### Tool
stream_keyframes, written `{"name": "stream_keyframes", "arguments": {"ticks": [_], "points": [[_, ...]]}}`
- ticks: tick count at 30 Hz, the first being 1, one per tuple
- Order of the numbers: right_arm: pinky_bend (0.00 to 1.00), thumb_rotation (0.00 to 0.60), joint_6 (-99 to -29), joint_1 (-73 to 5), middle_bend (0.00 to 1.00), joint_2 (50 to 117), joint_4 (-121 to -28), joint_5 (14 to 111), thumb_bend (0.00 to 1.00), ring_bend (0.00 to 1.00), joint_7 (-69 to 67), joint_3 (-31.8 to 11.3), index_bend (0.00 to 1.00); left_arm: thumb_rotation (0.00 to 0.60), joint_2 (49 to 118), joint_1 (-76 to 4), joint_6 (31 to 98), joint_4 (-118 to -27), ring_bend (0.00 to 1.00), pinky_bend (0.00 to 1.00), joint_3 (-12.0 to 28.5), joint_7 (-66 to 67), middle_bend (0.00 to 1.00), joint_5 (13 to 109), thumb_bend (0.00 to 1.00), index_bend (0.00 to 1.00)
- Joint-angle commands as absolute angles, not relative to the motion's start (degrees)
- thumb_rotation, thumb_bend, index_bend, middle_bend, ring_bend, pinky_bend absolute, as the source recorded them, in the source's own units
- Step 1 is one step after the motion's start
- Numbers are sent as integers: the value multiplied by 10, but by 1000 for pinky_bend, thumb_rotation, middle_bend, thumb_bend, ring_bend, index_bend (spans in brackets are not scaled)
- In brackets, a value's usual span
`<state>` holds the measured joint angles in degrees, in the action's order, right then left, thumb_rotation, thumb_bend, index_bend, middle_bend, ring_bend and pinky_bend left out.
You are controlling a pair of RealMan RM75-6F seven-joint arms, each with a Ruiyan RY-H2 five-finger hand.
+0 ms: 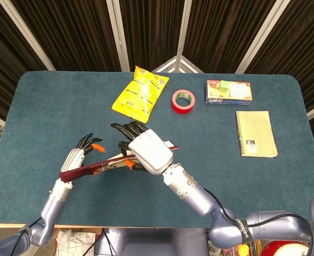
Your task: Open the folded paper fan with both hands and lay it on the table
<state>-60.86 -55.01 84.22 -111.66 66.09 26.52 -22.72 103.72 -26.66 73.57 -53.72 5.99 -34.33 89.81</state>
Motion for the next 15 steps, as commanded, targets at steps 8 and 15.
{"name": "stream_keyframes", "arguments": {"ticks": [8,15], "points": [[206,600,-611,-548,158,824,-1122,665,473,214,250,-216,917,600,1061,-293,697,-532,0,75,47,-467,238,895,295,463],[205,600,-615,-544,157,810,-1126,666,474,214,242,-210,917,600,1079,-298,703,-531,0,142,56,-497,428,885,477,625]]}}
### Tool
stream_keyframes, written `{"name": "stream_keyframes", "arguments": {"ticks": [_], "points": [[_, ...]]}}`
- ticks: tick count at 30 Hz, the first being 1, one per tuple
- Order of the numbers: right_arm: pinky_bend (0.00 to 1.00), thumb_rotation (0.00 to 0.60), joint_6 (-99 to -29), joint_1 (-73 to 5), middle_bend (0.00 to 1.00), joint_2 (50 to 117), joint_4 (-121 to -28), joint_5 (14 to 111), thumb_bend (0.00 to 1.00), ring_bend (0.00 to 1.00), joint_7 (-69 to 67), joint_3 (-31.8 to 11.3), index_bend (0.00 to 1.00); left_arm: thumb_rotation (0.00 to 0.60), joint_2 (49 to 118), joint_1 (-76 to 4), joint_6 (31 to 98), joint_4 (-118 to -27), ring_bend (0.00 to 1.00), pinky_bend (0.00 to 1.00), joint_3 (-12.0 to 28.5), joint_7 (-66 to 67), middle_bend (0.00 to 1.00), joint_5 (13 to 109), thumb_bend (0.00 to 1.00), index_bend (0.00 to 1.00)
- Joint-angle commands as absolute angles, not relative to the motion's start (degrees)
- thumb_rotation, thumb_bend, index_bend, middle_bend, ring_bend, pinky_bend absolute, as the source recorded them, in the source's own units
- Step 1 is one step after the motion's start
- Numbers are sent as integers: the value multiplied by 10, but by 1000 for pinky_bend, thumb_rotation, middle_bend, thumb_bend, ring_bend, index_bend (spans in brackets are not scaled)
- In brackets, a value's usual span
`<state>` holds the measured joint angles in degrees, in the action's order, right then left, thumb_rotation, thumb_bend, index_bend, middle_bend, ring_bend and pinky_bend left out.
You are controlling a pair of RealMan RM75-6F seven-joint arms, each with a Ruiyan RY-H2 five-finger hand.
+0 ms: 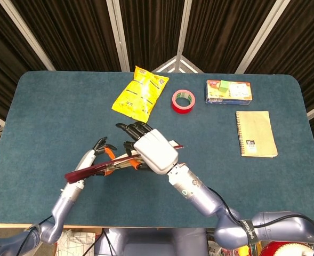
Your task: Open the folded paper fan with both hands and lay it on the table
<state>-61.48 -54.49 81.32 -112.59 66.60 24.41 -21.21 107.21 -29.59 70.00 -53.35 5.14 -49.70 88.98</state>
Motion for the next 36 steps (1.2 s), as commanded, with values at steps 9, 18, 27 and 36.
{"name": "stream_keyframes", "arguments": {"ticks": [9,18,27,36], "points": [[205,600,-622,-525,157,771,-1124,671,474,214,209,-210,917,600,1075,-301,724,-525,17,181,85,-435,496,861,493,726],[205,600,-639,-490,157,724,-1106,674,475,214,150,-213,917,600,1045,-297,772,-494,17,181,100,-423,493,865,493,726],[205,600,-638,-459,157,706,-1069,688,478,214,78,-197,917,600,1023,-292,815,-457,18,181,109,-407,493,865,490,719],[205,600,-642,-454,157,731,-1018,716,489,214,59,-179,921,600,1039,-296,866,-403,18,181,108,-384,493,879,489,719]]}}
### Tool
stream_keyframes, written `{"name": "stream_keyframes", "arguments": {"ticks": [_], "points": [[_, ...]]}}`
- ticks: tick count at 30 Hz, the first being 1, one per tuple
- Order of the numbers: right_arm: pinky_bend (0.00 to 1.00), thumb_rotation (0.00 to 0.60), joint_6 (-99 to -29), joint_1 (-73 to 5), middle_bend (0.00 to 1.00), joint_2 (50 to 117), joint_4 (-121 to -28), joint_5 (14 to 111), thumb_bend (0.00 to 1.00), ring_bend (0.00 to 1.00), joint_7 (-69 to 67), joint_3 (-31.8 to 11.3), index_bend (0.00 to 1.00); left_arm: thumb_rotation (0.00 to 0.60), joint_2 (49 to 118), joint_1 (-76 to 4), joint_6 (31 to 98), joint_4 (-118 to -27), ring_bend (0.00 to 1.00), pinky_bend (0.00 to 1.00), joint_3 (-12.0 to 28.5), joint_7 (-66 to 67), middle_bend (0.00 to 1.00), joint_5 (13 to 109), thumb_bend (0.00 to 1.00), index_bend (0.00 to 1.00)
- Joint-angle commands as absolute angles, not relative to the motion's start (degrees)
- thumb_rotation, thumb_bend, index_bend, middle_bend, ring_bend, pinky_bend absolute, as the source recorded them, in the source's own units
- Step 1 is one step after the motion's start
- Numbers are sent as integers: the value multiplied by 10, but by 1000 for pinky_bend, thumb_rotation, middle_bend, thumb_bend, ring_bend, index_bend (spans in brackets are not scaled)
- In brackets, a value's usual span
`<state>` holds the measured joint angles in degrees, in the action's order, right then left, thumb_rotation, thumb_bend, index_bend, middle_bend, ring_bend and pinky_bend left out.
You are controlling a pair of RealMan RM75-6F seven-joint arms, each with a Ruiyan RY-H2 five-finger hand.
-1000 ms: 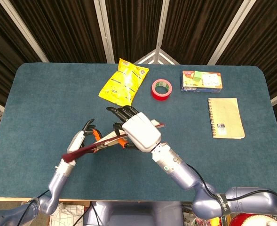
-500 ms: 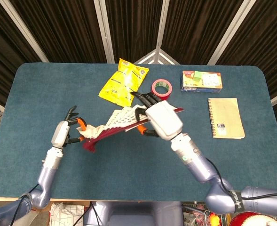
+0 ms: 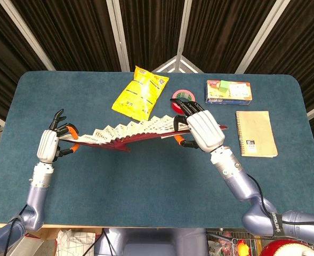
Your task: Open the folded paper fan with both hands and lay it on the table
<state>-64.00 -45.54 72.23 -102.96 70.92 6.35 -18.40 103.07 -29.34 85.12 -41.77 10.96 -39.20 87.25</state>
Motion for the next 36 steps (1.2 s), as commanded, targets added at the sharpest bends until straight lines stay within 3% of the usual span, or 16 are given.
{"name": "stream_keyframes", "arguments": {"ticks": [1,14,26,28,31,33,36], "points": [[205,600,-644,-453,157,735,-1012,720,493,214,59,-176,923,600,1042,-296,871,-400,18,181,107,-386,493,881,488,718],[205,600,-645,-441,157,770,-938,743,500,216,49,-149,928,600,1063,-300,925,-363,18,181,95,-342,493,899,486,718],[196,600,-633,-433,157,779,-910,737,500,216,44,-141,916,600,1082,-299,928,-313,18,181,87,-347,493,896,486,716],[163,600,-626,-433,157,781,-906,735,501,203,44,-137,832,600,1087,-300,928,-305,18,181,84,-348,493,896,485,716],[92,600,-574,-438,145,765,-916,689,432,132,91,-121,533,600,1097,-303,933,-289,18,181,81,-335,493,899,485,717],[72,600,-560,-444,109,754,-925,656,331,88,149,-115,313,600,1101,-304,937,-282,18,180,79,-332,493,900,485,716],[67,600,-561,-448,78,750,-930,621,291,70,208,-111,183,600,1105,-305,940,-274,18,180,78,-324,493,899,485,715]]}}
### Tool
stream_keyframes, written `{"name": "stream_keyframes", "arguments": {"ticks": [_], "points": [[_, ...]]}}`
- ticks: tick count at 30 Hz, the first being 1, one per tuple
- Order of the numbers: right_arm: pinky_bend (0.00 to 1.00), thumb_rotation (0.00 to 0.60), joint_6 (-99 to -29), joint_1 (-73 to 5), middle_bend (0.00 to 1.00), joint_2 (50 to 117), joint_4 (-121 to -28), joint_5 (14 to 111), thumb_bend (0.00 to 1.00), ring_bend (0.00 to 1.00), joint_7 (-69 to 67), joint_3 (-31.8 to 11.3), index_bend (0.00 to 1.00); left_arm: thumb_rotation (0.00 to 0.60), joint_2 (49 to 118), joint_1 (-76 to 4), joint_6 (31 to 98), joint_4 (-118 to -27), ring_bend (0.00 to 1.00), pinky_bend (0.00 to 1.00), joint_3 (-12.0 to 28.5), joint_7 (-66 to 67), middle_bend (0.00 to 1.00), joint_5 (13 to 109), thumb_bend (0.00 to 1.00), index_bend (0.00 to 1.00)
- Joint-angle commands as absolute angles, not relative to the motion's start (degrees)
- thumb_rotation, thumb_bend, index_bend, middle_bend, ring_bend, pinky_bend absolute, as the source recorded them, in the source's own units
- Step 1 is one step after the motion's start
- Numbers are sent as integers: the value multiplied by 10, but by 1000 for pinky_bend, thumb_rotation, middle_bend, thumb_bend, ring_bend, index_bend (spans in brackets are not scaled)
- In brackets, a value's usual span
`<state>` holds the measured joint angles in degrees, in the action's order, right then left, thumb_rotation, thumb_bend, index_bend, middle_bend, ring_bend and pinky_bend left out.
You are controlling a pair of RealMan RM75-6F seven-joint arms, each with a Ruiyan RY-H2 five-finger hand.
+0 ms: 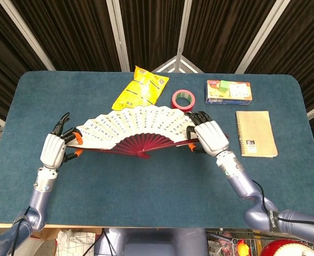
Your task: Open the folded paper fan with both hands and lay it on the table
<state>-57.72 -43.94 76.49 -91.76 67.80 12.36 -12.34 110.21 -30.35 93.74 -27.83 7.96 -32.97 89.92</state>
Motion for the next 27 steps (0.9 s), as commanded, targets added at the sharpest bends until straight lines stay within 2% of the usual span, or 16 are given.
{"name": "stream_keyframes", "arguments": {"ticks": [1,12,14,16,18,19,21,23,27], "points": [[65,600,-564,-448,71,749,-931,613,280,66,223,-110,160,600,1106,-305,941,-272,18,180,78,-322,493,899,485,714],[61,600,-588,-442,51,724,-904,543,266,58,339,-90,124,600,1117,-303,934,-251,18,179,63,-295,483,901,485,694],[61,600,-593,-438,51,721,-900,542,266,57,338,-90,124,600,1113,-299,923,-252,12,167,54,-293,444,904,485,657],[61,600,-596,-432,51,719,-896,541,265,57,328,-91,124,600,1095,-292,893,-263,1,91,31,-294,286,915,480,522],[61,600,-599,-424,51,717,-891,536,266,57,307,-96,124,600,1055,-281,828,-310,0,19,1,-297,98,920,429,340],[61,600,-598,-421,51,717,-888,536,266,57,299,-97,124,600,1033,-279,810,-343,0,0,-3,-287,27,918,368,251],[61,600,-593,-417,51,714,-881,538,266,58,289,-95,124,600,987,-278,784,-416,0,0,-5,-235,0,910,255,180],[61,600,-590,-415,51,711,-876,543,266,58,282,-94,124,600,948,-277,759,-482,0,0,-3,-172,0,897,179,161],[61,600,-591,-410,51,705,-877,556,266,57,272,-93,124,600,836,-276,678,-680,0,0,-4,-5,0,846,126,110]]}}
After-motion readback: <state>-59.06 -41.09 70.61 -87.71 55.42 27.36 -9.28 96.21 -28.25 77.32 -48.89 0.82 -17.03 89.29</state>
